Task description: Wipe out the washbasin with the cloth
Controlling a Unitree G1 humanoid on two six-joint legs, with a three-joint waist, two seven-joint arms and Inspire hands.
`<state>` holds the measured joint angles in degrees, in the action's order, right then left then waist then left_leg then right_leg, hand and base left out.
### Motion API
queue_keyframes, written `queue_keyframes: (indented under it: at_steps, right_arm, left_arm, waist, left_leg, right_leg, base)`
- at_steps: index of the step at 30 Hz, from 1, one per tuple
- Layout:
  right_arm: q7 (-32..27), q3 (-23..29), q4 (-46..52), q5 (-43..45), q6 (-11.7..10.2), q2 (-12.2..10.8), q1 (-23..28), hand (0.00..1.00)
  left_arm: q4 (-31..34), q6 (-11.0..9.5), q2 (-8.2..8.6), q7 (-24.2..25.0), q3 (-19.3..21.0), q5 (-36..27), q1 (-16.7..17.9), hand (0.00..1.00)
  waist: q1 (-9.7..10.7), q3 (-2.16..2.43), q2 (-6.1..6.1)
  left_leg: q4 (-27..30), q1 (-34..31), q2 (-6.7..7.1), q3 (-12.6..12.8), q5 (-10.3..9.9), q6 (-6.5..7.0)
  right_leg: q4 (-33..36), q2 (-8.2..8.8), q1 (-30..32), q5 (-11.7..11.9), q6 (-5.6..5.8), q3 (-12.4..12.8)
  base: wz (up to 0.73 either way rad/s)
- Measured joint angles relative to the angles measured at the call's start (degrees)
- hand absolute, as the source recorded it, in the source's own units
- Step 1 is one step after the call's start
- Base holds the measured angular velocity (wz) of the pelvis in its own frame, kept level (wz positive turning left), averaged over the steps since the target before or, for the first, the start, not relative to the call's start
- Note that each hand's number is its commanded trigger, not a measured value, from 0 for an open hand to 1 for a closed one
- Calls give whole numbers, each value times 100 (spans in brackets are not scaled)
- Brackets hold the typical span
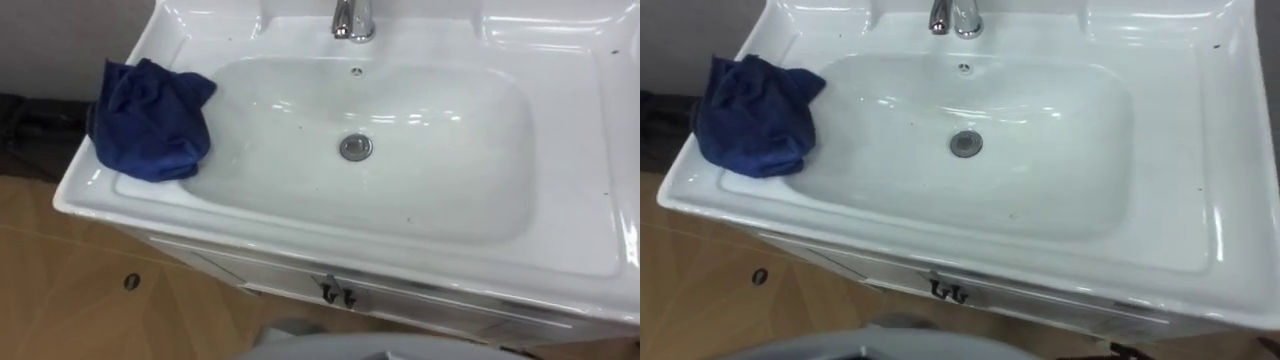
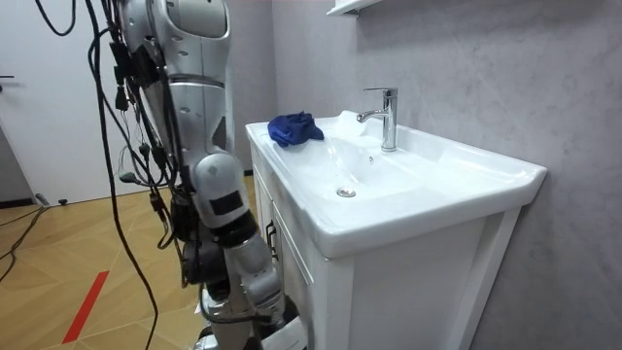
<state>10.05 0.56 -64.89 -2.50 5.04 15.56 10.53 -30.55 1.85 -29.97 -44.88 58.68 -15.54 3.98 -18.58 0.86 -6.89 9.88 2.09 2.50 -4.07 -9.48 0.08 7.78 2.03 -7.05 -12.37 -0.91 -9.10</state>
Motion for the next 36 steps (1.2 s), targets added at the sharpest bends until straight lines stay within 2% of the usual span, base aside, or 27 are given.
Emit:
queue_keyframes:
  at_steps: [1,2,4,9,10,12,13,15,16,18,19,21,23,24,25,27,28,30,33,36]
  right_arm:
    - [-4,-45,23,120,32,1,19,0]
    - [14,-57,35,236,73,-7,31,0]
    - [54,-58,66,259,114,-47,74,0]
    - [120,-102,307,261,101,-54,211,0]
    - [127,-99,313,261,79,-54,217,0]
    - [163,-44,335,259,-18,-52,217,0]
    - [177,-31,337,259,-41,-52,226,0]
    - [231,31,331,260,-147,-50,233,0]
    - [257,44,325,257,-185,-54,238,0]
    - [289,75,293,193,-295,-74,261,0]
    - [283,84,259,166,-317,-79,258,0]
    - [251,193,80,-1,-403,-99,265,0]
    - [207,320,23,-63,-423,-122,366,0]
    - [185,366,-54,-158,-403,-133,419,0]
    - [174,389,-106,-177,-397,-142,444,0]
    - [165,504,-251,-180,-373,-156,486,0]
    - [166,520,-318,-184,-373,-159,467,0]
    - [172,517,-572,-213,-369,-215,358,0]
    - [164,514,-721,-272,-375,-238,298,0]
    - [143,510,-914,-281,-372,-247,198,0]
  left_arm:
    - [-87,-1,0,0,1,-73,24,0]
    - [-251,-1,0,-24,4,-144,108,0]
    - [-474,-2,1,-118,2,-206,234,0]
    - [-1295,-69,25,-386,-128,-441,602,0]
    - [-1380,-109,37,-439,-201,-459,658,0]
    - [-1537,-294,260,-514,-367,-490,959,0]
    - [-1650,-341,291,-520,-424,-498,997,0]
    - [-2079,-509,488,-517,-797,-487,1254,0]
    - [-2147,-530,577,-515,-901,-475,1334,0]
    - [-2327,-566,946,-481,-1286,-459,1490,0]
    - [-2355,-576,1026,-480,-1414,-456,1514,0]
    - [-2518,-694,1351,-461,-1975,-226,1663,0]
    - [-2602,-724,1545,-428,-2500,-10,1769,0]
    - [-2732,-733,1609,-377,-2871,139,1802,0]
    - [-2800,-734,1625,-330,-3060,216,1810,0]
    - [-2955,-745,1778,-110,-3551,716,1808,0]
    - [-3037,-757,1805,-50,-3677,836,1793,0]
    - [-3259,-764,1844,290,-4226,1172,1736,0]
    - [-3355,-780,1993,695,-4508,1565,1651,0]
    - [-3366,-774,2127,1052,-4558,1780,1605,0]
  waist:
    - [-41,16,39]
    - [-60,7,61]
    - [-69,20,139]
    - [-18,-1,196]
    - [16,-24,228]
    - [165,-39,224]
    - [185,-38,221]
    - [397,-41,234]
    - [457,-42,240]
    - [652,-39,289]
    - [708,-37,309]
    - [885,-42,395]
    - [1043,-47,468]
    - [1107,-53,518]
    - [1143,-59,538]
    - [1294,-74,579]
    - [1336,-72,585]
    - [1483,-77,604]
    - [1523,-78,608]
    - [1541,-76,643]
  left_leg:
    - [0,-7,4,-4,1,1]
    - [0,-20,11,-16,1,1]
    - [-2,-38,29,-70,1,2]
    - [-6,-30,28,-90,0,4]
    - [-9,-27,29,-95,0,4]
    - [-15,-27,29,-82,-4,11]
    - [-17,-21,29,-80,-7,16]
    - [-48,13,31,-69,-16,36]
    - [-51,15,33,-71,-19,44]
    - [-60,13,36,-72,-26,56]
    - [-61,14,38,-79,-26,56]
    - [-63,57,33,-52,-30,63]
    - [-64,79,38,-59,-32,65]
    - [-64,106,31,-35,-32,66]
    - [-64,128,25,-6,-34,67]
    - [-65,175,21,24,-53,79]
    - [-64,182,19,36,-53,80]
    - [-66,187,5,87,-59,86]
    - [-75,255,-5,192,-99,113]
    - [-62,255,9,237,-117,142]
  right_leg:
    - [0,6,13,-4,2,0]
    - [0,20,16,-11,3,-49]
    - [5,33,8,-19,8,-111]
    - [-1,33,-16,-19,8,-124]
    - [-1,34,-20,-19,8,-128]
    - [-11,38,-7,-26,17,-118]
    - [-9,41,-6,-29,19,-117]
    - [15,49,-18,-47,27,-115]
    - [17,48,-18,-50,30,-110]
    - [11,47,-27,-50,31,-108]
    - [21,48,-37,-50,30,-117]
    - [30,48,-65,-50,31,-62]
    - [12,50,-98,-51,31,-53]
    - [3,45,-121,-51,31,-51]
    - [1,44,-140,-51,31,-45]
    - [-13,70,-211,-54,34,7]
    - [-12,75,-206,-56,35,29]
    - [1,70,-193,-56,35,89]
    - [8,80,-199,-64,48,123]
    - [9,75,-197,-50,72,134]
  base:
    - [9]
    - [10]
    - [12]
    - [2]
    - [6]
    - [0]
    - [-4]
    - [0]
    - [0]
    - [0]
    - [0]
    - [-5]
    - [0]
    - [-6]
    - [-11]
    - [-6]
    - [-7]
    - [-12]
    - [-18]
    - [-6]
